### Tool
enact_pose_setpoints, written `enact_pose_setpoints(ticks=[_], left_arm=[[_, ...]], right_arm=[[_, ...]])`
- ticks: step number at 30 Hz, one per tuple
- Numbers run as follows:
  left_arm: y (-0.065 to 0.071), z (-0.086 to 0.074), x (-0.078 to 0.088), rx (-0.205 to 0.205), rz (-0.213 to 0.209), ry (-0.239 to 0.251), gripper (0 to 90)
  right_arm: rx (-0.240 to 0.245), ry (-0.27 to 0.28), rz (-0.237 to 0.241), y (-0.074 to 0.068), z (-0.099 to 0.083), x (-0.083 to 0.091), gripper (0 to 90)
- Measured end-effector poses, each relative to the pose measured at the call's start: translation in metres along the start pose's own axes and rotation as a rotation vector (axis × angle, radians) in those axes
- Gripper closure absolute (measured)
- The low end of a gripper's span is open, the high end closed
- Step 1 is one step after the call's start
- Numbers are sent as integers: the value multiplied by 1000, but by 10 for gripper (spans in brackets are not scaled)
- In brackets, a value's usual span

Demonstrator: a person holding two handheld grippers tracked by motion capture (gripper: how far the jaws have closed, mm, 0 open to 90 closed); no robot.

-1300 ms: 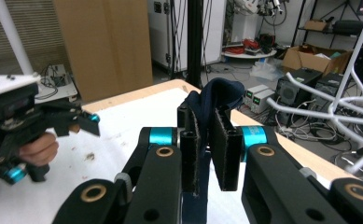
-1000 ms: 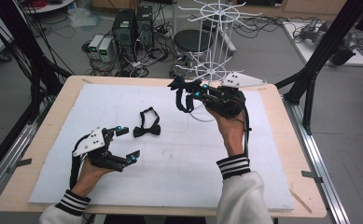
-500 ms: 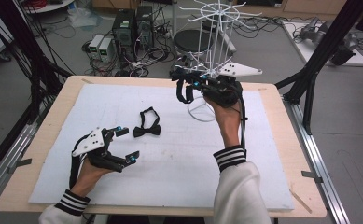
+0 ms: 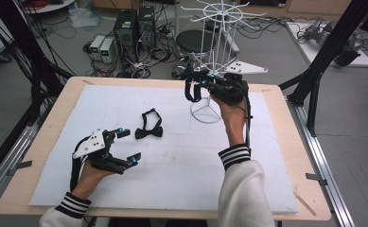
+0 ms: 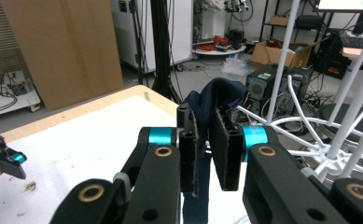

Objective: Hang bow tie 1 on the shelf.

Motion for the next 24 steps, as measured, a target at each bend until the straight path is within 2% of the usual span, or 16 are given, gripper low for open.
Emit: enact_pose_setpoints(ticks=[7,17,24], left_arm=[[-1,0,0,0,-1,-3,57],[-1,0,1,2,0,-4,57],[-2,-1,1,3,0,-6,57]], right_arm=[[-6,-29,-12,3,0,-4,820],[20,-91,-42,-1,1,-9,820],[0,-105,-58,2,-1,-9,818]])
Point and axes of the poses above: each handheld gripper's, and its own axes: x roughly backward along the jaws, z roughly out of its top, y roughly to its right, the point moved 2 cm from there along -x, roughly forward along the jaws, and after that the axes turned 2 degrees about z, right-handed, at the moved point
